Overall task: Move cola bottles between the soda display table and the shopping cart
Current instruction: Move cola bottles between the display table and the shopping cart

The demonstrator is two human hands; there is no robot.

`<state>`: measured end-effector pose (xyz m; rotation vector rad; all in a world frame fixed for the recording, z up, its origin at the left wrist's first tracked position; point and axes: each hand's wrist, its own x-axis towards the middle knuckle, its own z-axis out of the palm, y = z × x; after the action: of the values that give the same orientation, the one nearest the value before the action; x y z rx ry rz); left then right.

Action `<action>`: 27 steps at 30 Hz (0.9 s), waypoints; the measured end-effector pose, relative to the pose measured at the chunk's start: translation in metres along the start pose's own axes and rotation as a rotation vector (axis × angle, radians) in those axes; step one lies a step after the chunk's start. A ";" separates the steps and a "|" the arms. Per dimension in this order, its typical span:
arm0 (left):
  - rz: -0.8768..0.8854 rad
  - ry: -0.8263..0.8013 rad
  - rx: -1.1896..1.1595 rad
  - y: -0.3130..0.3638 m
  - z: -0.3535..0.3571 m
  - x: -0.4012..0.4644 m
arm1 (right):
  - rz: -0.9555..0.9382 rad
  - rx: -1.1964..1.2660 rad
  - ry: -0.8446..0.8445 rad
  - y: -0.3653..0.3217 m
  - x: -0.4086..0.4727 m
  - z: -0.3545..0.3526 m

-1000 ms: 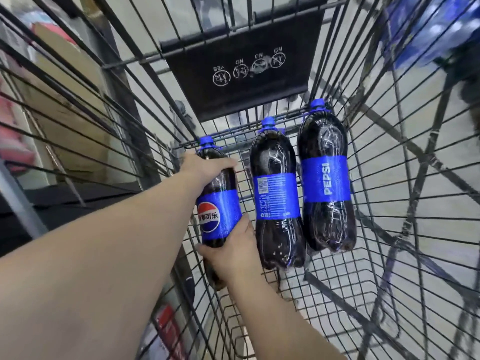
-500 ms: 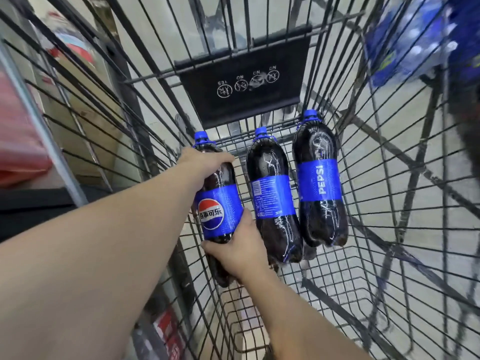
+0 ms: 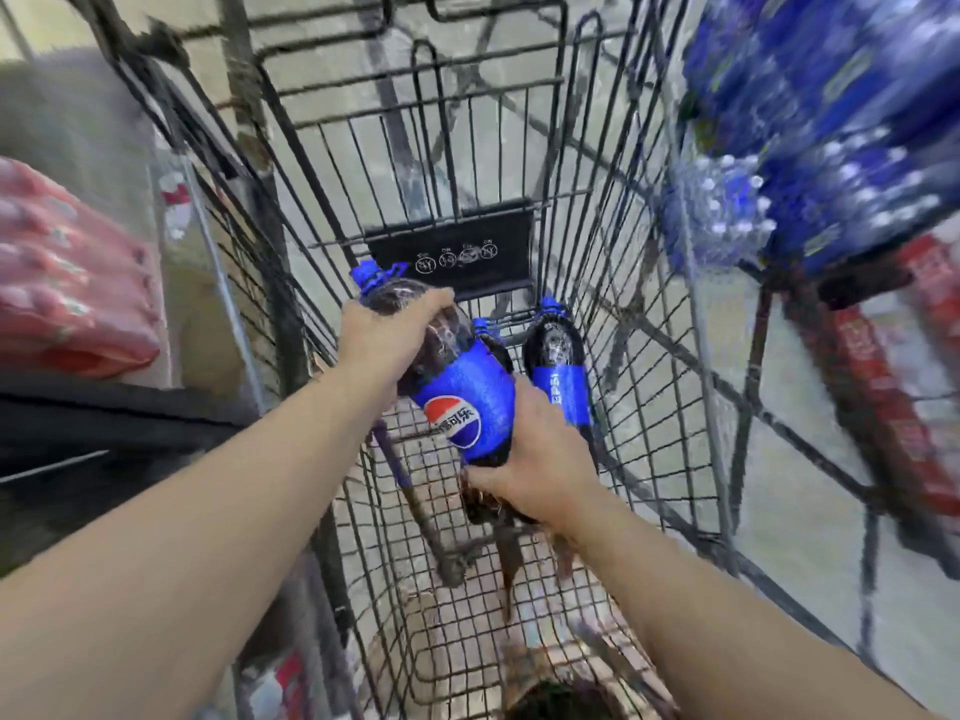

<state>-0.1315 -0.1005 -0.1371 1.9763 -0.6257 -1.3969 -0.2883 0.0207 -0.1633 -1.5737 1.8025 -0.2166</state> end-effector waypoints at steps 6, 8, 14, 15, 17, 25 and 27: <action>0.168 0.086 -0.092 -0.002 -0.001 -0.060 | -0.176 -0.092 0.070 0.001 -0.049 -0.078; 0.163 0.088 -0.157 0.015 -0.005 -0.102 | -0.230 -0.149 0.074 0.002 -0.062 -0.097; 0.204 0.086 -0.272 0.038 -0.030 -0.211 | -0.355 -0.224 0.116 -0.014 -0.122 -0.150; 0.221 0.084 -0.292 0.037 -0.034 -0.222 | -0.374 -0.243 0.124 -0.016 -0.132 -0.155; 0.243 0.087 -0.310 0.034 -0.042 -0.244 | -0.409 -0.276 0.141 -0.020 -0.150 -0.163; 0.318 0.116 -0.395 0.014 -0.095 -0.334 | -0.490 -0.390 0.188 -0.047 -0.231 -0.175; 0.335 0.104 -0.398 0.008 -0.114 -0.357 | -0.501 -0.408 0.208 -0.056 -0.255 -0.172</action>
<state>-0.1398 0.1662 0.1265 1.5368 -0.5505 -1.1058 -0.3503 0.1853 0.0948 -2.3623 1.6399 -0.2628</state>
